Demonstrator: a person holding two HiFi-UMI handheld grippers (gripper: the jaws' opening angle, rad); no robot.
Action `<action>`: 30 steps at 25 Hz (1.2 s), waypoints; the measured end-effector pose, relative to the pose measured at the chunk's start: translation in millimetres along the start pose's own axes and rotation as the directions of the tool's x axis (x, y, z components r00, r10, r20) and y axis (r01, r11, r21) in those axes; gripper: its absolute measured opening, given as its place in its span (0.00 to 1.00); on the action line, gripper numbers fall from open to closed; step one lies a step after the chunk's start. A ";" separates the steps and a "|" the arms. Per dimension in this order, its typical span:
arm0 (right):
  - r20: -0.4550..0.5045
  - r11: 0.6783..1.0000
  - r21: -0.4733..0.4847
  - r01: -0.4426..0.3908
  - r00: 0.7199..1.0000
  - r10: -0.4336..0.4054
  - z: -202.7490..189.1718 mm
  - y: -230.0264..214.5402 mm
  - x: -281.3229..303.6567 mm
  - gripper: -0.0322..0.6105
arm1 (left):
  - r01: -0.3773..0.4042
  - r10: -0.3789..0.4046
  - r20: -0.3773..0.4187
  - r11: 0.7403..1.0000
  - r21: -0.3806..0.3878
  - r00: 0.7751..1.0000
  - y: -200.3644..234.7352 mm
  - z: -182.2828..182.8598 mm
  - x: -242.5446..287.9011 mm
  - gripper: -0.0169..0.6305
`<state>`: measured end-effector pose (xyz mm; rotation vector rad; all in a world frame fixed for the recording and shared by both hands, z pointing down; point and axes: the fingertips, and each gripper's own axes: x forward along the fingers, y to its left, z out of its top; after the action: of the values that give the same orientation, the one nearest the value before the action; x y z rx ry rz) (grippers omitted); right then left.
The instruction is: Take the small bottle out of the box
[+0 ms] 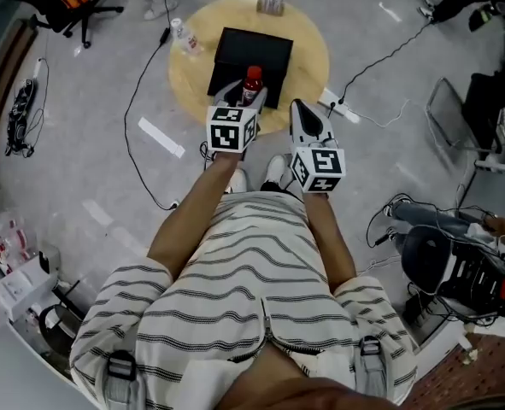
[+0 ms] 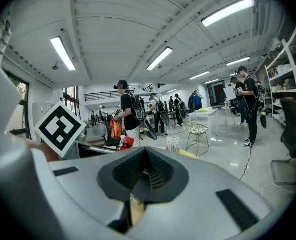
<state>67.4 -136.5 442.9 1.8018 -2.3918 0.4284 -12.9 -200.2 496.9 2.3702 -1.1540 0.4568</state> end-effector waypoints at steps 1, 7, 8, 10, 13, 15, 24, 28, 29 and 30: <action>0.002 1.000 0.001 0.000 1.000 0.000 0.5 -0.5 -0.2 0.08 | 0.002 -0.002 0.007 1.000 0.002 1.000 -0.8 0.2 -1.2 0.36; 0.024 1.000 -0.001 0.001 1.000 -0.001 11.9 -3.1 -1.1 0.08 | 0.023 -0.024 0.063 1.000 0.017 0.998 -7.8 13.8 -12.1 0.36; 0.026 1.000 -0.001 0.002 1.000 -0.002 13.2 -4.2 -0.7 0.08 | 0.027 -0.028 0.072 0.999 0.020 0.997 -9.2 16.4 -13.0 0.36; 0.030 1.000 -0.002 0.003 1.000 -0.002 14.7 -4.1 0.4 0.08 | 0.032 -0.034 0.087 0.999 0.027 0.996 -10.2 20.6 -16.2 0.36; 0.039 1.000 -0.012 0.003 0.999 -0.003 13.3 15.0 0.9 0.08 | 0.029 -0.032 0.109 0.999 0.028 0.994 0.3 19.2 -35.3 0.36; 0.047 1.000 -0.016 0.003 0.999 -0.002 11.5 32.7 0.4 0.08 | 0.023 -0.026 0.124 0.999 0.027 0.992 9.4 15.7 -52.4 0.36; 0.060 0.999 0.030 0.013 0.998 -0.015 25.3 -17.4 6.6 0.08 | 0.026 -0.042 0.201 0.996 0.080 0.979 -25.9 43.3 -31.9 0.36; 0.072 0.999 0.029 0.019 0.997 -0.021 29.3 -15.7 6.8 0.08 | 0.025 -0.045 0.224 0.995 0.092 0.974 -27.6 47.4 -39.0 0.36; 0.073 0.999 0.028 0.018 0.997 -0.020 29.4 -16.1 7.6 0.08 | 0.025 -0.045 0.228 0.996 0.091 0.972 -28.0 48.9 -39.2 0.36; 0.072 0.999 0.029 0.017 0.997 -0.019 29.0 -16.6 8.5 0.08 | 0.025 -0.046 0.233 0.996 0.091 0.971 -28.3 50.3 -39.4 0.36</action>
<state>83.0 -157.0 420.1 1.8811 -2.4261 0.4038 -8.9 -186.5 428.5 2.5708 -1.2130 0.2217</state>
